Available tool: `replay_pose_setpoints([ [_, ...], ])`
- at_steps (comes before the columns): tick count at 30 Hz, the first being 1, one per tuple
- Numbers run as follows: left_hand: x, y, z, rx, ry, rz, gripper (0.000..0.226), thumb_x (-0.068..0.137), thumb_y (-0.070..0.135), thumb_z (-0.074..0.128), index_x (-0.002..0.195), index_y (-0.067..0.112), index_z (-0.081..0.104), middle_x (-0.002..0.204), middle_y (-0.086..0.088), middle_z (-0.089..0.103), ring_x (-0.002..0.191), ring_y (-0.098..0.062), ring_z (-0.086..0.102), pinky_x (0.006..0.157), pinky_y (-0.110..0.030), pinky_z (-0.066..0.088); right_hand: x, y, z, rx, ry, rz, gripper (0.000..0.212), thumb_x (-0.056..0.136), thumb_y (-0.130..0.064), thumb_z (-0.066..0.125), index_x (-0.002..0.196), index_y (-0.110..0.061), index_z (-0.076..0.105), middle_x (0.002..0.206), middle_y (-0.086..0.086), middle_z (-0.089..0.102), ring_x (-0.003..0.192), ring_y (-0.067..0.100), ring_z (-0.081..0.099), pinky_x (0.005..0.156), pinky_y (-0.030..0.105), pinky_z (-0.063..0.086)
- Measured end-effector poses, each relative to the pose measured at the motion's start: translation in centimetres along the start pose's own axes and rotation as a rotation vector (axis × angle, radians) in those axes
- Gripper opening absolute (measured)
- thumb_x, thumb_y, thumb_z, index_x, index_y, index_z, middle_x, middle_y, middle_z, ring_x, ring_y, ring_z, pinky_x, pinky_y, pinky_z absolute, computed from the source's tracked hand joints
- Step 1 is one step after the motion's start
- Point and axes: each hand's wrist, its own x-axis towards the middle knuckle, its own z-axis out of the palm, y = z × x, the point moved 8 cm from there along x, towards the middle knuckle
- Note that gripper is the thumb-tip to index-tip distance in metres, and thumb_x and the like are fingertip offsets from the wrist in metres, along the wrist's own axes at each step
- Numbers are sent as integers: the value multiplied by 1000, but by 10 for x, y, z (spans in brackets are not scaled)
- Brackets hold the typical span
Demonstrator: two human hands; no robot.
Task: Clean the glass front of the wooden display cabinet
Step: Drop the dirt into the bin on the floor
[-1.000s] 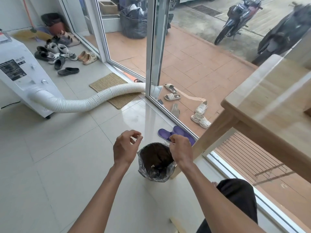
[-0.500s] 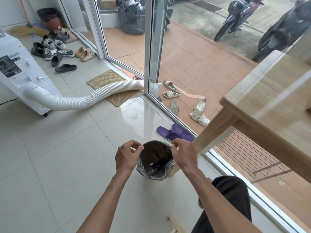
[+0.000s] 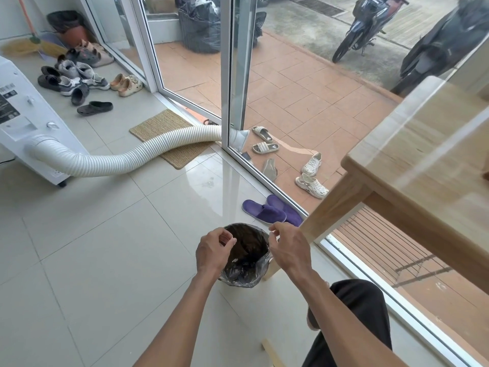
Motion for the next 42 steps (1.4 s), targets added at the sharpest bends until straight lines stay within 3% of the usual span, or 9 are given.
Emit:
replay_pose_setpoints([
  [5,19,26,-2,-44,52,37,10,88,35,75,86,27,70,81,13,72,69,-9,67,59,-23,43,7,-2,3,25,11,10,18,97,-16,56,100,-13,73,94,2,72,87,21,66,75,38,56],
  [10,19,8,14,22,-65,-19,15,88,32,76,98,23,70,92,8,73,89,-16,68,77,-33,55,-1,5,10,53,-5,41,18,97,-18,56,100,-13,73,95,3,72,87,21,65,75,41,58],
  [17,8,-21,3,122,-47,-31,9,90,21,71,98,24,69,92,10,71,84,-16,67,64,-25,41,-13,17,17,33,-35,69,20,98,-22,55,107,-19,73,101,-1,70,90,19,64,72,32,51],
  [22,-1,-17,-14,163,-12,16,8,94,22,65,102,23,68,98,7,74,86,-17,69,71,-28,50,-19,10,18,16,-60,57,22,99,-25,55,110,-18,72,105,1,68,97,21,63,78,35,52],
  [26,-15,-10,-25,175,31,85,17,98,27,61,112,21,68,110,2,72,99,-21,69,77,-33,52,-25,3,18,-28,-72,14,26,100,-33,55,115,-18,70,110,2,67,105,23,63,84,38,55],
  [32,-38,3,-44,303,30,272,36,100,33,59,130,14,63,126,-7,67,109,-30,67,91,-41,52,-35,-11,14,-128,-140,-86,52,101,-55,49,141,-23,54,135,2,58,125,24,55,101,39,49],
  [34,-43,6,-55,331,48,308,43,101,35,58,136,11,61,136,-9,64,121,-30,62,104,-43,45,-39,-19,9,-162,-127,-127,57,101,-57,45,145,-21,50,140,4,56,131,25,51,109,40,44],
  [38,-49,10,-79,453,75,317,55,106,43,41,154,16,43,159,-15,42,149,-30,36,124,-44,20,-50,-37,-6,-175,-112,-188,60,106,-57,27,150,-21,44,146,10,52,137,29,47,116,42,37],
  [42,-53,6,-112,557,97,244,67,105,56,24,163,23,18,170,-13,17,158,-31,11,128,-50,2,-59,-51,-15,-221,-167,-234,71,104,-63,13,164,-27,14,172,12,15,160,29,8,130,48,9],
])
